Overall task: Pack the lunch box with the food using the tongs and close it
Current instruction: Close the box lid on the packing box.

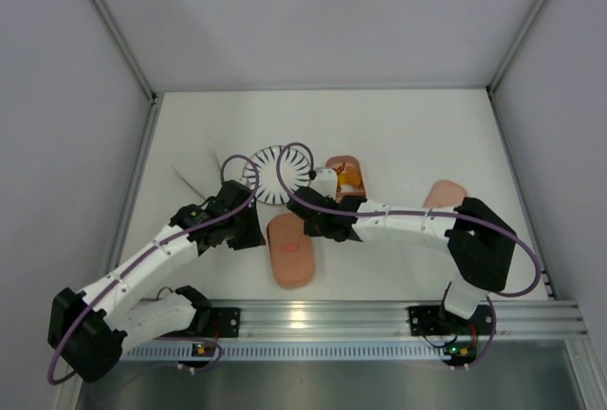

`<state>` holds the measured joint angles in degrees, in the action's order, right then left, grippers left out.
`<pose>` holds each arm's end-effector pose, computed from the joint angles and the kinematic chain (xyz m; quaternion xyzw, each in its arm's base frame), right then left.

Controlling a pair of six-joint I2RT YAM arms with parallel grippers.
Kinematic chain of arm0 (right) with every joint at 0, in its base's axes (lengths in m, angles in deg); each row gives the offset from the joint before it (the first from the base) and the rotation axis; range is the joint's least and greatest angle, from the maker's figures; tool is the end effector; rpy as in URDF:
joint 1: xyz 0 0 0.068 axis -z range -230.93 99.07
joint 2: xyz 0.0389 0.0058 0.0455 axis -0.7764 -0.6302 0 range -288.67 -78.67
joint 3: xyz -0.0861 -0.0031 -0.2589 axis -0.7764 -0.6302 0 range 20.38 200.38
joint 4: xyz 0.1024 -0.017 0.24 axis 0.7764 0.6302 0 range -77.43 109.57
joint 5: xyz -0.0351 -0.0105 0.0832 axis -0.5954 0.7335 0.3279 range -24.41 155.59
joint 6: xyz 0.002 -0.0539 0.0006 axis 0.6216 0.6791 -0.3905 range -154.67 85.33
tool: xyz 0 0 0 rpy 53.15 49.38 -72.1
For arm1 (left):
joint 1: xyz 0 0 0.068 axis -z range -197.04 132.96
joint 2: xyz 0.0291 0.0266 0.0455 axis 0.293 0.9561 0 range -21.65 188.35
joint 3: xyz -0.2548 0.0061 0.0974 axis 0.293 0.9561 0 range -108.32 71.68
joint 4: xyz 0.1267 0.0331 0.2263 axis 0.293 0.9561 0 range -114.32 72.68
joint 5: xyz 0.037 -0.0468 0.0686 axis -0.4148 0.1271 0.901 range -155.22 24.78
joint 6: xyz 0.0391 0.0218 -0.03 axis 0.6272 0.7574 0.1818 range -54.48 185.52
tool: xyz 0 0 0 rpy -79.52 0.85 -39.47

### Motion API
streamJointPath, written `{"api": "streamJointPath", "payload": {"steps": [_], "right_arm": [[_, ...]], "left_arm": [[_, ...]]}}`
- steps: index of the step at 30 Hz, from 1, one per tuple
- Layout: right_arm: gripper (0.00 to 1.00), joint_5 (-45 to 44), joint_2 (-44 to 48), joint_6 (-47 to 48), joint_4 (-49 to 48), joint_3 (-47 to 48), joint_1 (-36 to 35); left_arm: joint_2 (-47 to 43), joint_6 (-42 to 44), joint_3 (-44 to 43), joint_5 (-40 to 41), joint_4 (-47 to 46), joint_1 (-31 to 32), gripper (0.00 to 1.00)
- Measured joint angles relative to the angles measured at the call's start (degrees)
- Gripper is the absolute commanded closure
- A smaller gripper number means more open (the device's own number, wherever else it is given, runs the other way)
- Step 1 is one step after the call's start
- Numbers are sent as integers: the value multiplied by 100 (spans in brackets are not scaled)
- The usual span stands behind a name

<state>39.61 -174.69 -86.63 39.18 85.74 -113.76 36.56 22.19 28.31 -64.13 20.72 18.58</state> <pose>0.1721 0.3010 0.2136 -0.0255 0.9367 0.1151 0.3296 0.1533 -0.1090 0.2384 -0.0674 0.9633 -0.1581 0.2064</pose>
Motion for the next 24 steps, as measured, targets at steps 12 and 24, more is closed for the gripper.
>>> {"api": "streamJointPath", "payload": {"steps": [12,24], "right_arm": [[85,22,-365,-15,-4,0,74],[85,164,-531,131,-26,37,76]], "left_arm": [[0,2,0,-20,-2,-39,69],[0,4,0,-20,-4,-39,68]]}}
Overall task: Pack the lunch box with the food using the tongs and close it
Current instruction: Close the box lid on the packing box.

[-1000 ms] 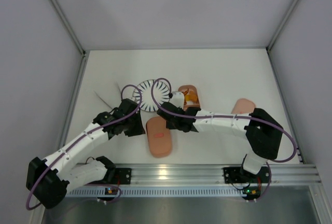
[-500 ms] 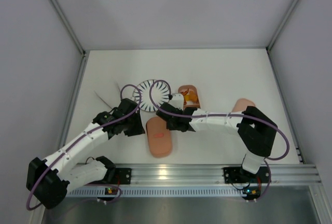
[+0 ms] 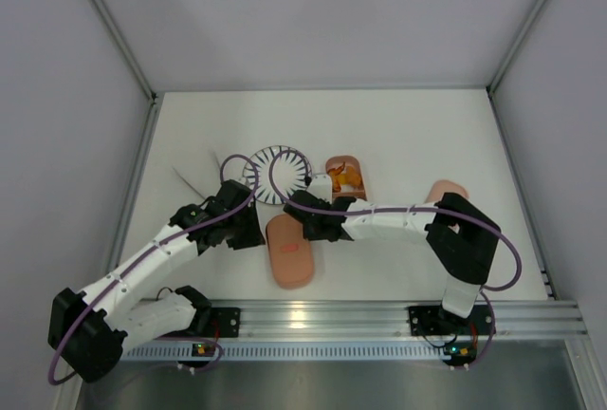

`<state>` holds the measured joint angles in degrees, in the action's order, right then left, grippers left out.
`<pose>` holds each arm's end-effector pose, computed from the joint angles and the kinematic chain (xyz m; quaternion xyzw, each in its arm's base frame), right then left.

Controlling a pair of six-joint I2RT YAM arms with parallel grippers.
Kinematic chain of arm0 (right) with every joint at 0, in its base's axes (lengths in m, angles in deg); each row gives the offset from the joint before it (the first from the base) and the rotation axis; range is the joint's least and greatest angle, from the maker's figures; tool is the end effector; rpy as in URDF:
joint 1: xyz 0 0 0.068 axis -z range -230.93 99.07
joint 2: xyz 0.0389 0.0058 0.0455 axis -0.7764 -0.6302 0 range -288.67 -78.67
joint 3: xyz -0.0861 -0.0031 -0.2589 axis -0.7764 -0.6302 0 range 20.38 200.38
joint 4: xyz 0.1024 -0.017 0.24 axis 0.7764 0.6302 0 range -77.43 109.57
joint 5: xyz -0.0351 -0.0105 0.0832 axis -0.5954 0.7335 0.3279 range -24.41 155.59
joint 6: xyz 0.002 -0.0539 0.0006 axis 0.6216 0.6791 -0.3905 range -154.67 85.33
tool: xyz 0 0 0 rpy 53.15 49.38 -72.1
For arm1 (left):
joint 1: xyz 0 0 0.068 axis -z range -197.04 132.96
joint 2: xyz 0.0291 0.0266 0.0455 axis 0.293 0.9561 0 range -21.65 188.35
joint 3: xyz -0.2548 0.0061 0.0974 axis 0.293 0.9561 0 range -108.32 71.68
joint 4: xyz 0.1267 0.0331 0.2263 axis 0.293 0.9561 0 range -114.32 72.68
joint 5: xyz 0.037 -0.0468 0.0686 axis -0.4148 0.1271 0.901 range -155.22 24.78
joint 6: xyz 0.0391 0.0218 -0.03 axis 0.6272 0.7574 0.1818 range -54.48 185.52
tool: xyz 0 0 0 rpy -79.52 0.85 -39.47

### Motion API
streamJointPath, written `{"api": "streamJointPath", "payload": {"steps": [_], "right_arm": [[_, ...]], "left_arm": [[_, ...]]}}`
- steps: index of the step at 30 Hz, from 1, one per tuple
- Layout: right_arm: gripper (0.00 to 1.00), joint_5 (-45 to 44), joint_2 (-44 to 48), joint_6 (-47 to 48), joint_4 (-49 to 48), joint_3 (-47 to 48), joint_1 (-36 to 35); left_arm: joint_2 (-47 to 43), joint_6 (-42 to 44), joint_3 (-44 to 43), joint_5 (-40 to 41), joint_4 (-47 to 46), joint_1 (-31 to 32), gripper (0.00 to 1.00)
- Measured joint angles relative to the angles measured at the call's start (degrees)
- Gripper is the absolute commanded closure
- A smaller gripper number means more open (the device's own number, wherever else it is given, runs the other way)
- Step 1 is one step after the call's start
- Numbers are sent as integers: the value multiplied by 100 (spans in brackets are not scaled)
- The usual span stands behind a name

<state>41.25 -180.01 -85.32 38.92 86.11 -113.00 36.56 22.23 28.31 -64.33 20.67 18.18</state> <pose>0.1798 0.3077 0.1845 -0.0435 0.9488 0.0839 0.3014 0.1541 -0.1081 0.2384 -0.0700 0.9630 -0.1589 0.2062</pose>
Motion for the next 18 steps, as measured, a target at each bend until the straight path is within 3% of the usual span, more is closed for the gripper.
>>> {"api": "streamJointPath", "payload": {"steps": [15,18], "right_arm": [[83,146,-68,260,13,205,0],[83,144,-138,310,37,319,0]], "left_arm": [[15,15,0,-4,-2,-26,68],[44,4,0,9,0,-26,74]]}}
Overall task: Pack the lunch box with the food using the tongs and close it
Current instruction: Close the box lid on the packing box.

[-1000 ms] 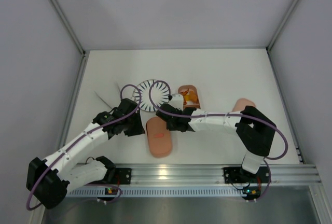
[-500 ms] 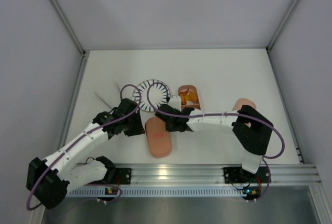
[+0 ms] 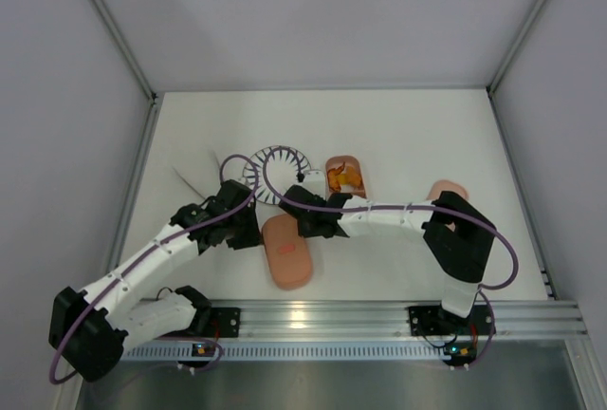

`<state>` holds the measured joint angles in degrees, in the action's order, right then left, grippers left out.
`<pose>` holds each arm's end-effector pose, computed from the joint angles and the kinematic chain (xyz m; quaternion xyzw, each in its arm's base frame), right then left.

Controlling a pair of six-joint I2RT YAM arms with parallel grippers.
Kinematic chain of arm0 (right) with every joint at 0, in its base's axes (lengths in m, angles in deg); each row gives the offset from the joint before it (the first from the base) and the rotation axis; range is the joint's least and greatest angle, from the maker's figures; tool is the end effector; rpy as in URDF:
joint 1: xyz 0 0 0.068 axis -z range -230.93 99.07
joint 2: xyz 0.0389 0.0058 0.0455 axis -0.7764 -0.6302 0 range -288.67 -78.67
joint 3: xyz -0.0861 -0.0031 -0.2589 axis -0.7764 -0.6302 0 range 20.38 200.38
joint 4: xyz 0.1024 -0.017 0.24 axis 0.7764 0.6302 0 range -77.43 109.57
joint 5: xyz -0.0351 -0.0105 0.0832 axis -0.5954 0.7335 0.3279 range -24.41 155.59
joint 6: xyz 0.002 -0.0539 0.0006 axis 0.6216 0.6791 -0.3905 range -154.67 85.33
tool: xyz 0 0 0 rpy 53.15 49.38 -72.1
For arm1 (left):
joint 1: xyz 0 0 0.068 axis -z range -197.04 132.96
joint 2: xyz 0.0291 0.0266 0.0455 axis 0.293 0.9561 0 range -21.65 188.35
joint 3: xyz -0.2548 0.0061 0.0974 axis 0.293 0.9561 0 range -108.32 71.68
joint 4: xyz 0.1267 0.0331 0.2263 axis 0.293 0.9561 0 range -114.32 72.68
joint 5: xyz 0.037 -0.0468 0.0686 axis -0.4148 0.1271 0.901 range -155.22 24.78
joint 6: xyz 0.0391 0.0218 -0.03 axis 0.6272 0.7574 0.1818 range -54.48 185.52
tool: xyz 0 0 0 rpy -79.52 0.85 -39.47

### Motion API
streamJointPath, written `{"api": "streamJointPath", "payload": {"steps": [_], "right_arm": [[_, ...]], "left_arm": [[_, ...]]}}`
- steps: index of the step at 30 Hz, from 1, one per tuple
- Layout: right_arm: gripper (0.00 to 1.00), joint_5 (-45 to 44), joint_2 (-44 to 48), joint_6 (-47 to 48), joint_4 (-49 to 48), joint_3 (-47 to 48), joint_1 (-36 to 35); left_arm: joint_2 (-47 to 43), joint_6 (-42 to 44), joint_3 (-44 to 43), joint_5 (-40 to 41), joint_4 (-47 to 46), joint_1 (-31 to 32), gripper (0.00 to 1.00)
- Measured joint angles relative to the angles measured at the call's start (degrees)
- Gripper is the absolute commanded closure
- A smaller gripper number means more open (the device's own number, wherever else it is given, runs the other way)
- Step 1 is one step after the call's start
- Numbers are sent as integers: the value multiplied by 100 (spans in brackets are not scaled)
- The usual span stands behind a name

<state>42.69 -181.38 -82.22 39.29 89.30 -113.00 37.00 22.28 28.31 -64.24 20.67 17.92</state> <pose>0.1845 0.3183 0.1917 -0.0696 0.9466 0.0932 0.3006 0.1554 -0.1079 0.2371 -0.0720 0.9638 -0.1554 0.2043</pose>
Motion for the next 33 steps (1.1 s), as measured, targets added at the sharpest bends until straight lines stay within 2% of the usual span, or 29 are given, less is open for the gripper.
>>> {"api": "streamJointPath", "payload": {"steps": [6,10,20,27,33], "right_arm": [[83,2,-61,4,-9,57,0],[83,2,-63,4,-9,55,0],[83,2,-63,4,-11,52,0],[83,2,-63,50,-13,50,0],[83,-4,-63,129,-11,44,0]], "left_arm": [[-33,-323,365,214,-96,-2,94],[-57,-691,761,446,-144,-9,100],[144,-1425,1355,551,-835,-33,100],[776,-1604,1311,551,-1368,-33,100],[1252,-1593,922,529,-1550,-33,100]]}}
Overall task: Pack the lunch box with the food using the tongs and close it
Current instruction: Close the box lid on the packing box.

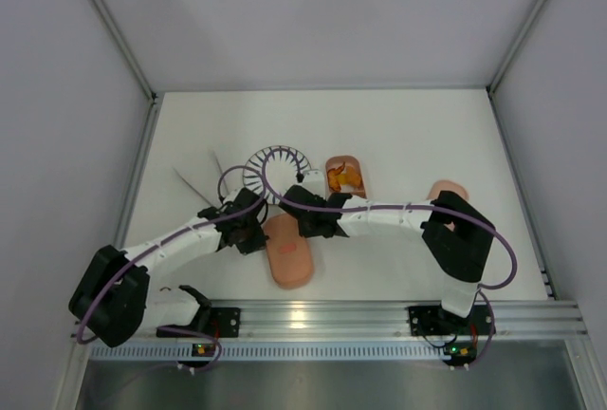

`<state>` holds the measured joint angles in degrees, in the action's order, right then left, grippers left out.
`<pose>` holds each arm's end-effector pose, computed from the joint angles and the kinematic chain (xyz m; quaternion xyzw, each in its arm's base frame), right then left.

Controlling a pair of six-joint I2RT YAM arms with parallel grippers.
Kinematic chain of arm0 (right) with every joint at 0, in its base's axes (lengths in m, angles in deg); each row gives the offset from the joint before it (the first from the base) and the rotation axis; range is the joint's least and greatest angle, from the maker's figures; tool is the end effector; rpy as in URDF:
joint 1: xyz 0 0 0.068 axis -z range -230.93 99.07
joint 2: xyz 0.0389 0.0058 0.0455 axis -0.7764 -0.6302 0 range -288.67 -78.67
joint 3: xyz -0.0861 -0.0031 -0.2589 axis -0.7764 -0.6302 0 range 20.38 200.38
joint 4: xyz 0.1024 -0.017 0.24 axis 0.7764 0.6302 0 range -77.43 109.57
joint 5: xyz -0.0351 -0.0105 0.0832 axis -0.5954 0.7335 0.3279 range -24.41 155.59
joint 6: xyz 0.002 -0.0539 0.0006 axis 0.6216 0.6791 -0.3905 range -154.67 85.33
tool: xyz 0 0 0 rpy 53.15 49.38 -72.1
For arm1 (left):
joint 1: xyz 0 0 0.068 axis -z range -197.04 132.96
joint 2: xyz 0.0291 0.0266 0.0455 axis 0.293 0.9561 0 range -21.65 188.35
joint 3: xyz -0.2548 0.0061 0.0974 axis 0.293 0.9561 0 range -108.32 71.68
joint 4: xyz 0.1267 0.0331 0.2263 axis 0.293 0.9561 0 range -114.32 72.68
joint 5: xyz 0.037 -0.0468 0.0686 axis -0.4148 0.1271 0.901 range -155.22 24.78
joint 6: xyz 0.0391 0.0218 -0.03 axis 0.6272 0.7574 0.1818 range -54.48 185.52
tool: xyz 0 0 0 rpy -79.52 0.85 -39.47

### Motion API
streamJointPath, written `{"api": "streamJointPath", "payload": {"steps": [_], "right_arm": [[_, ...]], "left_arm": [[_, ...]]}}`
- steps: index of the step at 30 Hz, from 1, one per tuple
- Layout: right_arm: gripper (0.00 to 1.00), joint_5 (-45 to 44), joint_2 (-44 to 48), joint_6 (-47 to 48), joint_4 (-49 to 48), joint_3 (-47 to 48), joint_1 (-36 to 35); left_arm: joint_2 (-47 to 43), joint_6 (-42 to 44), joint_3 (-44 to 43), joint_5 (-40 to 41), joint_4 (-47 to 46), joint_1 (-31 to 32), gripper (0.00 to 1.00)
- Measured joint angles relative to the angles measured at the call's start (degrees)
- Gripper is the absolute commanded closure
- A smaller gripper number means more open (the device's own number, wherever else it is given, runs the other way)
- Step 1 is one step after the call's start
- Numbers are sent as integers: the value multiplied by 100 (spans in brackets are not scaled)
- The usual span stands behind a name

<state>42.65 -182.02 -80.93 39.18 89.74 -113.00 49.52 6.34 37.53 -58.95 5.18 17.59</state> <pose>0.1856 0.3204 0.1901 -0.0804 0.9459 0.0890 0.3015 0.1751 -0.1162 0.1635 -0.2187 0.9529 -0.1118 0.1779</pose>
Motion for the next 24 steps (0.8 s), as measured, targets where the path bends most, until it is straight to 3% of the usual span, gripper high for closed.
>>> {"api": "streamJointPath", "payload": {"steps": [14,24], "right_arm": [[83,-125,15,39,46,-238,-9],[81,-339,76,-339,293,-339,-50]], "left_arm": [[496,363,-498,-50,-11,-52,100],[341,369,-507,-114,-151,-50,100]]}}
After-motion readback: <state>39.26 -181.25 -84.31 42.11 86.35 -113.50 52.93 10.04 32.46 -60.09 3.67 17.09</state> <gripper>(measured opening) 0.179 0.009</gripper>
